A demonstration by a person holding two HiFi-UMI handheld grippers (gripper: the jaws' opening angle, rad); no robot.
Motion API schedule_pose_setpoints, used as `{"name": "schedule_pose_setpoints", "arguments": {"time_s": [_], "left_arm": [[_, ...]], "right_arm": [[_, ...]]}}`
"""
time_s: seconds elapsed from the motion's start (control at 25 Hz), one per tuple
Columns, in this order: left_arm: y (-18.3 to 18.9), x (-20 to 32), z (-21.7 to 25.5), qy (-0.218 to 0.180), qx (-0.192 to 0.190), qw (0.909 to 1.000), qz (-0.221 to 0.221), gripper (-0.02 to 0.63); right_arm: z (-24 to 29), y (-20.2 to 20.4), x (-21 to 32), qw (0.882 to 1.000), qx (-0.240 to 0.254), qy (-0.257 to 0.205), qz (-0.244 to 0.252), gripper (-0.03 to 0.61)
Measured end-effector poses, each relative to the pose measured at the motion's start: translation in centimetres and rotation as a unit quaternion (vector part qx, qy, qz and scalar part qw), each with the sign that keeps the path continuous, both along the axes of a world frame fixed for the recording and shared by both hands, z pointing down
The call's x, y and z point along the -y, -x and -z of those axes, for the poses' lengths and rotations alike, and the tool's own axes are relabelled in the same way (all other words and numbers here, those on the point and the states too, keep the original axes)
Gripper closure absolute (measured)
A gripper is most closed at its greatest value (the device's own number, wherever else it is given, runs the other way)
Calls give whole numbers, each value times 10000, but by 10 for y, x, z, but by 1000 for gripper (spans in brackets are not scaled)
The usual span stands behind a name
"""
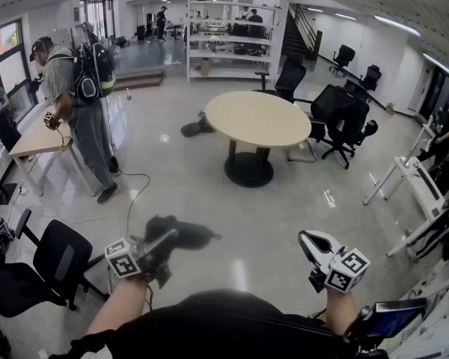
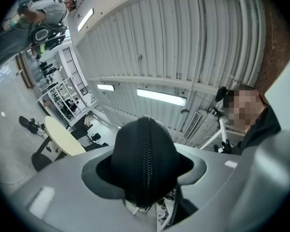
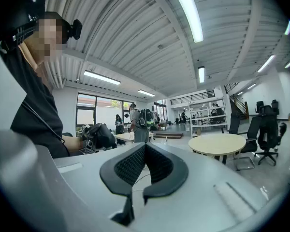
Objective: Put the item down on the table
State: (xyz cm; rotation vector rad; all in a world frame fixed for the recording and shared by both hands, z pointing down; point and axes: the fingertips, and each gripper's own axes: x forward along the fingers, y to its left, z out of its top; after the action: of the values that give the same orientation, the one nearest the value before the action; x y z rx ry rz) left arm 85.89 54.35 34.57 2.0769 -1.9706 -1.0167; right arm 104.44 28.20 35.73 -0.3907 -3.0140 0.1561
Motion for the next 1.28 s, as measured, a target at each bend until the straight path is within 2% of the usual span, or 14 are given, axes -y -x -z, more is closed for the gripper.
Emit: {"name": "schedule_pose_setpoints", "arguments": {"time_s": [0.64, 0.92, 1.28], "left_arm": [[32, -16, -2, -80, -15, 10000, 55, 351], [65, -46, -1, -145, -27, 9997, 196, 351], [129, -129, -1, -212, -35, 9980, 599, 351]], "right_arm": [[5, 40, -12, 9998, -24, 136, 148, 565], [3, 84, -40, 9993, -73, 58, 367, 565], [12, 168, -107, 9977, -108, -34, 675, 564]]}}
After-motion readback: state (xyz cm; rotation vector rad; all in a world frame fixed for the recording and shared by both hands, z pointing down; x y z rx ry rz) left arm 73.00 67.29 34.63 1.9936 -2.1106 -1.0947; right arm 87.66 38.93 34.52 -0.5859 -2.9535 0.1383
